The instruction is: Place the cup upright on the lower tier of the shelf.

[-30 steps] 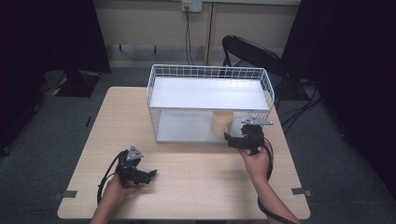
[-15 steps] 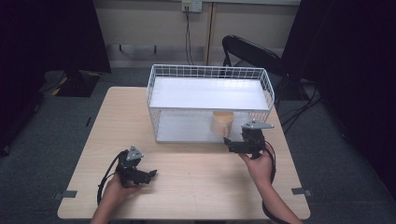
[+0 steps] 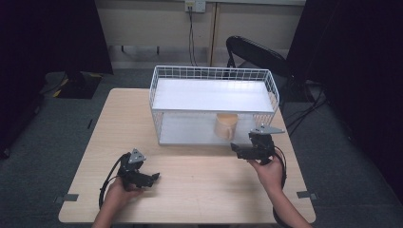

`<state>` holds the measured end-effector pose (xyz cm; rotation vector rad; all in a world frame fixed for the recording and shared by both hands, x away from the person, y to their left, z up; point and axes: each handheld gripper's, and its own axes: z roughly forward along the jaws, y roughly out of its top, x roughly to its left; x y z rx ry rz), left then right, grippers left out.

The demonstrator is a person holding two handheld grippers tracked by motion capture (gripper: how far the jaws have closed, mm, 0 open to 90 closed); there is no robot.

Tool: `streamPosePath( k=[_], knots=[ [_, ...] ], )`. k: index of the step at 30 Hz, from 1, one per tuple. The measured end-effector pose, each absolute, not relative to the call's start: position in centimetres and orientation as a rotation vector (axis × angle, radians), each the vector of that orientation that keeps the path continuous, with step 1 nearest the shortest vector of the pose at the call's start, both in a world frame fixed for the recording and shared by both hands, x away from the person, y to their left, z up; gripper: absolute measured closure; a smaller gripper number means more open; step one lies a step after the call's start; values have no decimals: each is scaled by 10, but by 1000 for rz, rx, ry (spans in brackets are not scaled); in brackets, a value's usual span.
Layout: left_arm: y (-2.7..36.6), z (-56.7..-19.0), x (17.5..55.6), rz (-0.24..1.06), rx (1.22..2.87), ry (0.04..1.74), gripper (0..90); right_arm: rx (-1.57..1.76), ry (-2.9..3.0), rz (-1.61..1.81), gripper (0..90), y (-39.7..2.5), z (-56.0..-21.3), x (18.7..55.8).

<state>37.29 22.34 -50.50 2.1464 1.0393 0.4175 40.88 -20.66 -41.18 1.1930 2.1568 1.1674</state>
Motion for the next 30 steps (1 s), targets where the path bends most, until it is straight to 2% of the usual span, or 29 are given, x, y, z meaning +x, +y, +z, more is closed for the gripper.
streamPosePath(
  k=[30],
  knots=[
    [223, -505, 373, 417, 2146, 1040, 0, 1156, 2218, 1174, 140, -238, -433, 383]
  ],
)
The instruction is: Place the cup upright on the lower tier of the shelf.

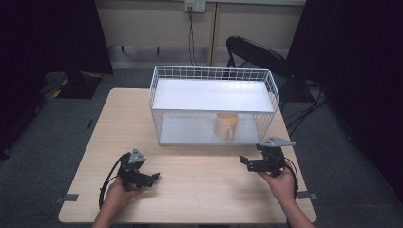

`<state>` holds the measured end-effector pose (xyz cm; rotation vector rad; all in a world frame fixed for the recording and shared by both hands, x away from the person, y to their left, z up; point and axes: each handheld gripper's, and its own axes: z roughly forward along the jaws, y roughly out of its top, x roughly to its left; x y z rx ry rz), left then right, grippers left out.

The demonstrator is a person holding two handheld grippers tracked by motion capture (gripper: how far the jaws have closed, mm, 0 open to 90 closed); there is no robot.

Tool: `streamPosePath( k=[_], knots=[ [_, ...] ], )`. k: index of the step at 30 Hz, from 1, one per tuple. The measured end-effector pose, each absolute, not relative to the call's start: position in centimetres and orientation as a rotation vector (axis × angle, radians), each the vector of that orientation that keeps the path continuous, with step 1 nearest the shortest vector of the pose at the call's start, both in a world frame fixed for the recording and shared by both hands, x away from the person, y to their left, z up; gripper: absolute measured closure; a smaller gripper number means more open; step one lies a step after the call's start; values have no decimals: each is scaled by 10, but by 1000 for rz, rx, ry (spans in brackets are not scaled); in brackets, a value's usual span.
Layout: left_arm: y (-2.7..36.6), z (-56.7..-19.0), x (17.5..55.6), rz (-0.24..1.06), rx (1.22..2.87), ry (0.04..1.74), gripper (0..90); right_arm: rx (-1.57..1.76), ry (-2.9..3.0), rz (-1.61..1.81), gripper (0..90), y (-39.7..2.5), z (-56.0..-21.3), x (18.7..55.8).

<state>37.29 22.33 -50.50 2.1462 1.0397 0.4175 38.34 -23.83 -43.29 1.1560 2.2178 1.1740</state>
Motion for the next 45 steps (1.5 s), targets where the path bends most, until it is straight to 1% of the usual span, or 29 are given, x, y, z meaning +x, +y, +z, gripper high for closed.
streamPosePath(
  k=[36, 45],
  knots=[
    [223, -505, 373, 418, 2147, 1040, 0, 1160, 2272, 1149, 142, -274, -473, 358],
    [223, -505, 373, 418, 2147, 1041, 0, 1142, 2282, 1122, 147, -278, -482, 355]
  ],
)
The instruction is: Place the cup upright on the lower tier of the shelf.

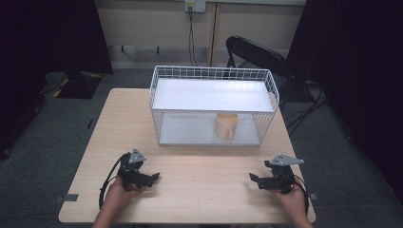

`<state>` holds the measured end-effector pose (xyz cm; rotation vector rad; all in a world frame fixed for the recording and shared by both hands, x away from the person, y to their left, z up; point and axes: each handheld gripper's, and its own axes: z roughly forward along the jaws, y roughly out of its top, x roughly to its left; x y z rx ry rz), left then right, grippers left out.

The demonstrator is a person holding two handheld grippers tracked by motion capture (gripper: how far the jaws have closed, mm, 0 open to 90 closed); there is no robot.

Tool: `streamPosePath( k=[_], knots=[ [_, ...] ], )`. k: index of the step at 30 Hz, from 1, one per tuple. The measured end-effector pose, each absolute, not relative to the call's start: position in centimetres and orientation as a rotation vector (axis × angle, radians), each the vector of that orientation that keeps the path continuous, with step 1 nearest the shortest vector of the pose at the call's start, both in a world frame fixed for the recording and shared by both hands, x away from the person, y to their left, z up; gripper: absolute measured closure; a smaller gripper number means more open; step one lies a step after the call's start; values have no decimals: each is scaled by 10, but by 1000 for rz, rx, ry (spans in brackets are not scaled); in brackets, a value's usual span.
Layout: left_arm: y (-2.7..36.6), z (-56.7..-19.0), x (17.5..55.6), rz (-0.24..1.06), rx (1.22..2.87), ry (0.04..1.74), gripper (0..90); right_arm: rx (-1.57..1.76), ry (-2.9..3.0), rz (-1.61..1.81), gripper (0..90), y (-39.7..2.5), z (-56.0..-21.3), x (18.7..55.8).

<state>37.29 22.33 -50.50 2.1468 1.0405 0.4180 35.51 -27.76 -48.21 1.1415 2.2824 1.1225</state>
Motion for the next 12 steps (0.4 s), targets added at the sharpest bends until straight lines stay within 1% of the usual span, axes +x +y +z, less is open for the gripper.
streamPosePath(
  k=[7, 12],
  knots=[
    [223, -505, 373, 418, 2147, 1040, 0, 1133, 2312, 1098, 147, -275, -489, 353],
    [223, -505, 373, 418, 2147, 1040, 0, 1141, 2287, 1104, 142, -272, -488, 353]
  ],
)
